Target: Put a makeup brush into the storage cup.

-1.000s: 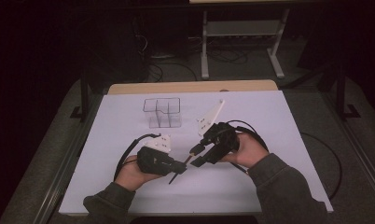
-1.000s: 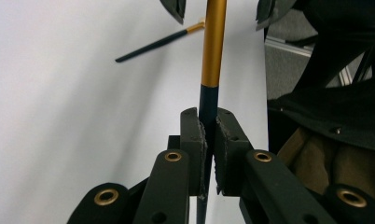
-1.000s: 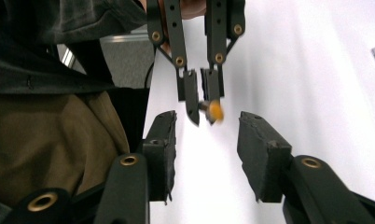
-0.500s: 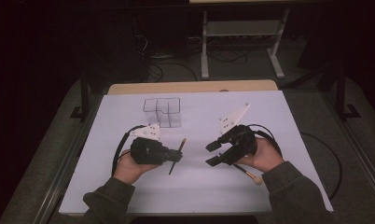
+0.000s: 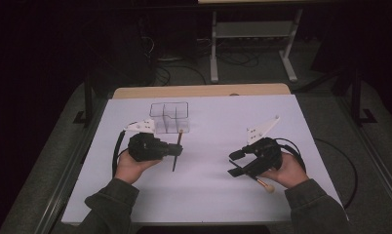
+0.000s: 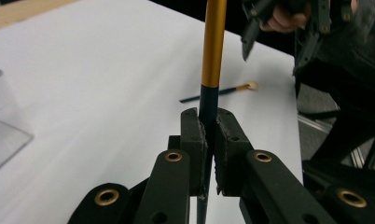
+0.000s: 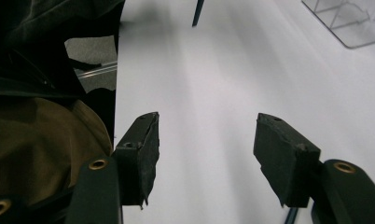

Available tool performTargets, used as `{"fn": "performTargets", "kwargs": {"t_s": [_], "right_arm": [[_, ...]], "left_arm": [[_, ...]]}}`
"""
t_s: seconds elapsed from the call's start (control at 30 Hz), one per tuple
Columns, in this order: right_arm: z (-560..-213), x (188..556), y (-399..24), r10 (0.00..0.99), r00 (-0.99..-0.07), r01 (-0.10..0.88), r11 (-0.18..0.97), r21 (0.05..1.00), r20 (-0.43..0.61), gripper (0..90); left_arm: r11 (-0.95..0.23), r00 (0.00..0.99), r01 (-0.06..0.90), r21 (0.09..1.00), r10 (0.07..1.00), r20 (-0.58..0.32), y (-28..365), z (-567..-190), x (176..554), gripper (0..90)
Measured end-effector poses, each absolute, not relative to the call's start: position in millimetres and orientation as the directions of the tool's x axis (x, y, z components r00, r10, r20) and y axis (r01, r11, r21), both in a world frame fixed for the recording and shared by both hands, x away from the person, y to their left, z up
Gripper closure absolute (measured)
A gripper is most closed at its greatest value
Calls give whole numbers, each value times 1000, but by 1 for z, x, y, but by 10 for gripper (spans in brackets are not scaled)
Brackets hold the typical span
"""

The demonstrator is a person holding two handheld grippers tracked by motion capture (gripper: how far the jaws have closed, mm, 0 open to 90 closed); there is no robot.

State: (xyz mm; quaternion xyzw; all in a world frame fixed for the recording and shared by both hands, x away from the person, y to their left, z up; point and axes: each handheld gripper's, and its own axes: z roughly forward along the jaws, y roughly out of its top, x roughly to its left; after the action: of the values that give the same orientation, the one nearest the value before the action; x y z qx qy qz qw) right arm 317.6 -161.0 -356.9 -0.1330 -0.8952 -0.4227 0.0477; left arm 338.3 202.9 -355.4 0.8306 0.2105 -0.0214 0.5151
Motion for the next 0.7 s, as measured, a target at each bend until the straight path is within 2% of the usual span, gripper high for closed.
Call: {"fn": "performTargets", "kwargs": {"t_s": [0.33, 0.7], "right_arm": [[-371, 314, -181, 253, -942, 330, 570, 752, 221, 370], [-382, 306, -193, 286, -927, 365, 548, 753, 241, 331]], "left_arm": [[-294, 883, 389, 873, 388, -263, 223, -346, 355, 834], [-262, 871, 390, 883, 416, -261, 235, -333, 372, 833]]}}
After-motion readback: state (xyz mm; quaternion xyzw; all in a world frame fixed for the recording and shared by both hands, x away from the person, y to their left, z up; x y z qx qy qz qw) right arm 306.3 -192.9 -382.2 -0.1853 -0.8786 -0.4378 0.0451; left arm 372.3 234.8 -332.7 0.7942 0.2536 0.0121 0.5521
